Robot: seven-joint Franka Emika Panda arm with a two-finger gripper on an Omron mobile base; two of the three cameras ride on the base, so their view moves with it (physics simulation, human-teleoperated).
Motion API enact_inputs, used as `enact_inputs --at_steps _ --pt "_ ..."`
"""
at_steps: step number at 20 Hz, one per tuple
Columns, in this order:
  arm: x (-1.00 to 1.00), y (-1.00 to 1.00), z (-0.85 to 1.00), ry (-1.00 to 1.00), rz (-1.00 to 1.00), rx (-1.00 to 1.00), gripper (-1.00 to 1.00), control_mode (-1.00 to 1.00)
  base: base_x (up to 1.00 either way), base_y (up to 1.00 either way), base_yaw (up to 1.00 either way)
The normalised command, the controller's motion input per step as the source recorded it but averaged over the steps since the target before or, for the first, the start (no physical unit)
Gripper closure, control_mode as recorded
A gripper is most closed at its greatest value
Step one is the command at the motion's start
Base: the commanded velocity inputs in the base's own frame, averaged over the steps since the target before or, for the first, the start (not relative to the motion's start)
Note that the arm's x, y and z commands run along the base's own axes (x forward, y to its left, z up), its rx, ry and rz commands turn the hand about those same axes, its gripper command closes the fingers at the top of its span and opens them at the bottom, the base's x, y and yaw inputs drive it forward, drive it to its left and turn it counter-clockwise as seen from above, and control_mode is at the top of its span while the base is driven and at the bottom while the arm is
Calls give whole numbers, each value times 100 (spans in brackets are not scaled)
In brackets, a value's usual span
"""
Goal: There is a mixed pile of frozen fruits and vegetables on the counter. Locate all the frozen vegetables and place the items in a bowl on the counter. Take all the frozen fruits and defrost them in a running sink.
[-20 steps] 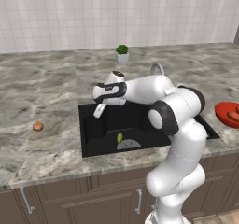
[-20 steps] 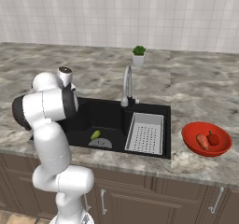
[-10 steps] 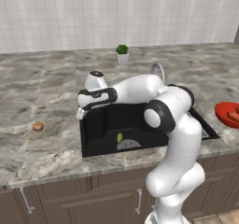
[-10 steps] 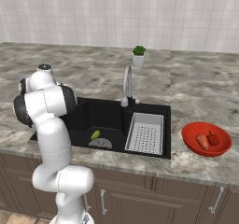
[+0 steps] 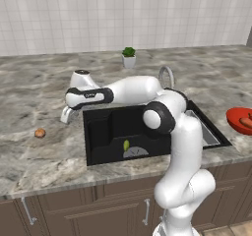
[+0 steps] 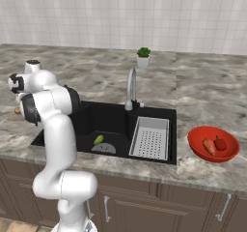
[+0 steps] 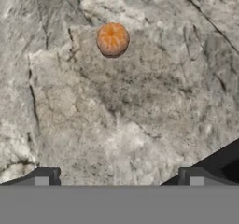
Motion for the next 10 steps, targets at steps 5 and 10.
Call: enact_inputs --at_steps 5,10 --pt "0 67 10 11 10 -1 -100 -100 0 0 0" --pt "-12 52 -10 4 8 -1 -100 -100 0 0 0"
